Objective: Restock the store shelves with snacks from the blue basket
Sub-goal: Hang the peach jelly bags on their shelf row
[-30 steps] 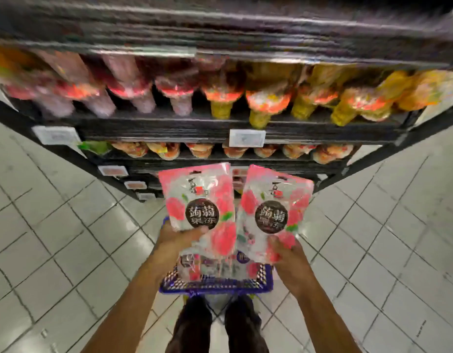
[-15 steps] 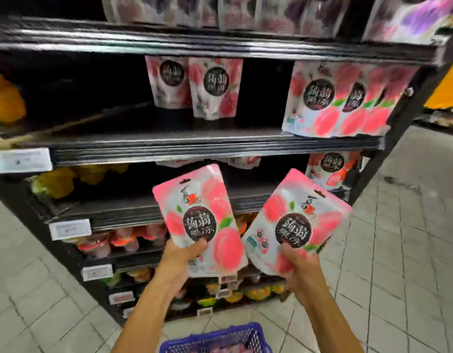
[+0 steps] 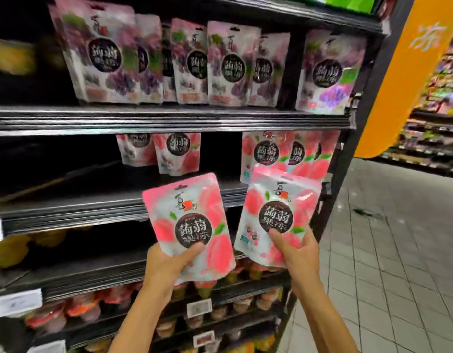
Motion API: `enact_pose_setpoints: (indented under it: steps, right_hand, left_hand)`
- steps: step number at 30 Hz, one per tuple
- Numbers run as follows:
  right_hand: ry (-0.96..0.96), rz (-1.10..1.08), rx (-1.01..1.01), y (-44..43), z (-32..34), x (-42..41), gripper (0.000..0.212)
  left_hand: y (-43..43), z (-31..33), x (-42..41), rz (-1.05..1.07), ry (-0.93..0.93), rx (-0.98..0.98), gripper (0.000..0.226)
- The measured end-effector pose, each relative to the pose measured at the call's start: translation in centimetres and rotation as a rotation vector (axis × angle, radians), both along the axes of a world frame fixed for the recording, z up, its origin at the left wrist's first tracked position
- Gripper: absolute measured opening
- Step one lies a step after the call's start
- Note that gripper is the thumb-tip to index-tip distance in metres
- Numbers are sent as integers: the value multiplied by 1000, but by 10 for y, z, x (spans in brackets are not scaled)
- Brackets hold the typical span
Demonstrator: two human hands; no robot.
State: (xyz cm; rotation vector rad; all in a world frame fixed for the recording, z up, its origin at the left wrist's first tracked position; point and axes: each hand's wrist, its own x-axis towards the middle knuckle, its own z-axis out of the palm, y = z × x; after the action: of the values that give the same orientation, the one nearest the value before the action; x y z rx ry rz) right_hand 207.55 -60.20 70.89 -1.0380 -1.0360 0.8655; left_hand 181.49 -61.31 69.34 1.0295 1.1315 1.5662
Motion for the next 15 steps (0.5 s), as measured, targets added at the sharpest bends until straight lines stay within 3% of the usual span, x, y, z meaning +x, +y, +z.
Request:
enact_pose_setpoints:
  steps: [6,9,12,15]
  right_hand:
    - [-98,13,25,50,24,7,53]
    - [-116,58,39,71,35,4,43]
    - [-117,72,64,91,47,-4,31]
    - [-87,89,64,109,57,-11,32]
  left_hand:
    - [25,18,15,74,-39,-43,49]
    - [36,24,20,110,-21,-58,61]
    - [46,29,24,118,-18,-63,62]
    - [56,31,25,113,12,-55,56]
